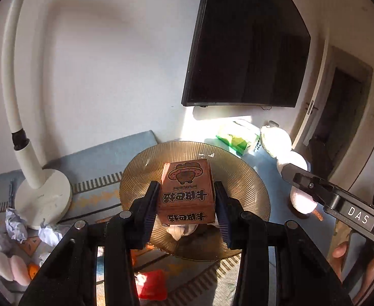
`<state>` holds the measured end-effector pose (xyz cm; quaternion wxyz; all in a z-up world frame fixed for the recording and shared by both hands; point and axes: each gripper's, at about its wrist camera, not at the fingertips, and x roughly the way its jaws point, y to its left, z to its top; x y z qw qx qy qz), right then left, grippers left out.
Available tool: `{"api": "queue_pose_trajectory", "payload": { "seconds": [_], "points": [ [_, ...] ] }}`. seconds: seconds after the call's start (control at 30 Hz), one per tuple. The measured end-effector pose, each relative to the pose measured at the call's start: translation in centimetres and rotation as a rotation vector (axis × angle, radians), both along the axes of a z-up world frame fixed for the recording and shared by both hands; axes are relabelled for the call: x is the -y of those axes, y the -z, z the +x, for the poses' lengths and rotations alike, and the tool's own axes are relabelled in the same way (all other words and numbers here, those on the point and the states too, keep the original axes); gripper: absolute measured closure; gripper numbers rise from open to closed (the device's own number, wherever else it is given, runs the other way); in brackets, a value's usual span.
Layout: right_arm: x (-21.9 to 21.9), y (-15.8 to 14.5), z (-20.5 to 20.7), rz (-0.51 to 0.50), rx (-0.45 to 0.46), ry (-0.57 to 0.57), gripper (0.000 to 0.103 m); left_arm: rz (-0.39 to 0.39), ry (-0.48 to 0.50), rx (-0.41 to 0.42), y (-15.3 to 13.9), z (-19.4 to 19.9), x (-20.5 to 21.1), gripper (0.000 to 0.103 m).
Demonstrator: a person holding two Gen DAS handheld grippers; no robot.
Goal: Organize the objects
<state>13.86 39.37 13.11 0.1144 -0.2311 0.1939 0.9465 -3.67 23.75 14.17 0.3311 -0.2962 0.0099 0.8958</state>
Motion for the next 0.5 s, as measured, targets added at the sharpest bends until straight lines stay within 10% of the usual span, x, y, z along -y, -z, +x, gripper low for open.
{"api": "queue_pose_trajectory", "payload": {
  "seconds": [0.2,0.33,0.5],
  "points": [
    [-2.7,2.6,-2.9,-0.039,0.075,0.031,0.053,-0.042,0.0,0.056,3.7,-1.9,-3.3,0.064],
    [-3.3,3.6,-3.6,-0.05,0.094,0.047,0.045,-0.028,0.006,0.074,4.3,-2.2,-3.2,0.037],
    [-2.1,3.7,-2.6,-0.051,0.105,0.005,0.045,-0.001,-0.01,0.054,2.9,-0.8,-0.6,0.036]
  ]
}}
